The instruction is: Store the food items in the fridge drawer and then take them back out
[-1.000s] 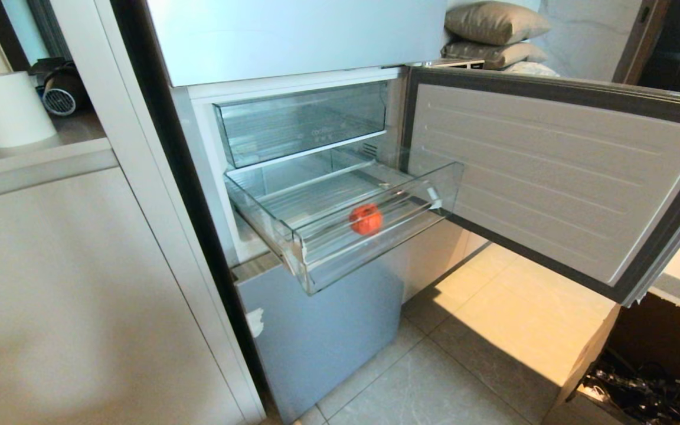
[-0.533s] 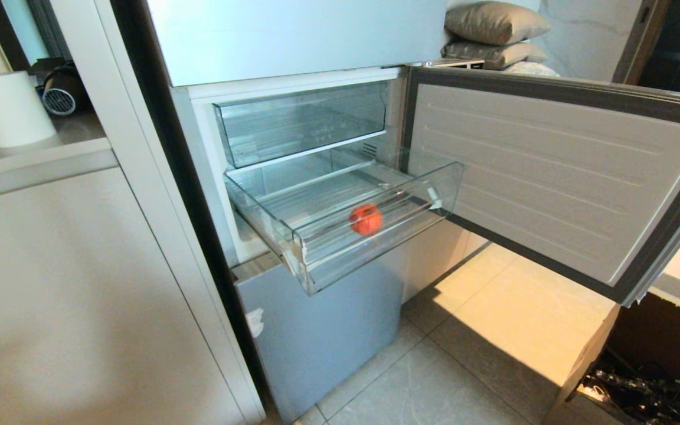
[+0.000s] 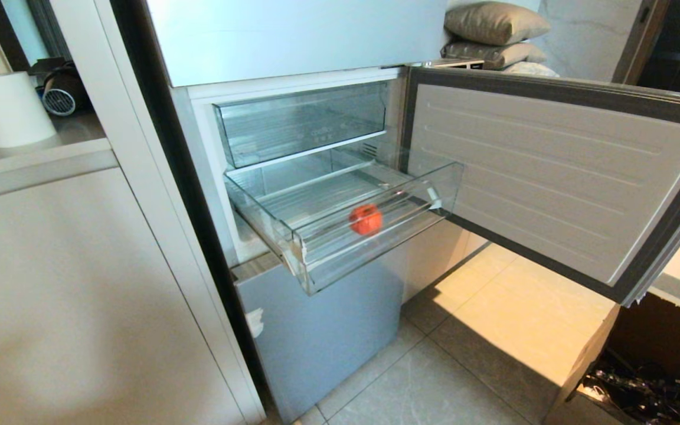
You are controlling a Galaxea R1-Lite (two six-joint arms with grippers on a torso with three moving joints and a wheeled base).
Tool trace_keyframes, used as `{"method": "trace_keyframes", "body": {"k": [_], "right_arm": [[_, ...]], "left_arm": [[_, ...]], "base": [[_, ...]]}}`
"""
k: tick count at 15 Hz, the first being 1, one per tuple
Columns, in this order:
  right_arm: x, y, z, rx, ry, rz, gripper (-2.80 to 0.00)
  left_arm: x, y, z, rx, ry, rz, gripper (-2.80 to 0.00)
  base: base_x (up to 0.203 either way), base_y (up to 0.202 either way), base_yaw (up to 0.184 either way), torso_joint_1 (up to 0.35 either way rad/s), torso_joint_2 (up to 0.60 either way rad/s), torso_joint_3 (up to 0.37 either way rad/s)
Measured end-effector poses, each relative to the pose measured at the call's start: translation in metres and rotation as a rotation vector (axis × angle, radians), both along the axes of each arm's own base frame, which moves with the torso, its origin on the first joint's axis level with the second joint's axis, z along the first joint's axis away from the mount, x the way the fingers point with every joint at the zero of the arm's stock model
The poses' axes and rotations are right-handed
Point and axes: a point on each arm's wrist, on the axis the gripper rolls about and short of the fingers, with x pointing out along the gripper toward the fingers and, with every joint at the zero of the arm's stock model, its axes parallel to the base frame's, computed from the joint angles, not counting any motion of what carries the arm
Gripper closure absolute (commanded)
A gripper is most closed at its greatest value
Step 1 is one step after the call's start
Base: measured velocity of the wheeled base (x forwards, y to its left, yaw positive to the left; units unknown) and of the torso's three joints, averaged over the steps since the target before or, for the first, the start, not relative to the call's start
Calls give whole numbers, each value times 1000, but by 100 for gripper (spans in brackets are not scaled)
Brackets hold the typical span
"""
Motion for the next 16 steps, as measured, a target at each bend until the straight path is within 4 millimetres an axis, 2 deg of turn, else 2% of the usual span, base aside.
{"method": "trace_keyframes", "body": {"k": [2,5,7,9,12,16], "right_arm": [[12,0,22,11,24,40,0],[57,5,76,35,100,118,0],[107,13,115,51,139,175,0],[166,27,145,62,167,236,0],[248,56,167,78,176,320,0],[334,103,172,87,94,404,0]], "left_arm": [[0,0,0,0,0,0,0],[0,0,0,0,0,0,0],[0,0,0,0,0,0,0],[0,0,0,0,0,0,0],[0,0,0,0,0,0,0],[0,0,0,0,0,0,0]], "base": [[0,0,0,0,0,0],[0,0,0,0,0,0],[0,0,0,0,0,0],[0,0,0,0,0,0],[0,0,0,0,0,0],[0,0,0,0,0,0]]}}
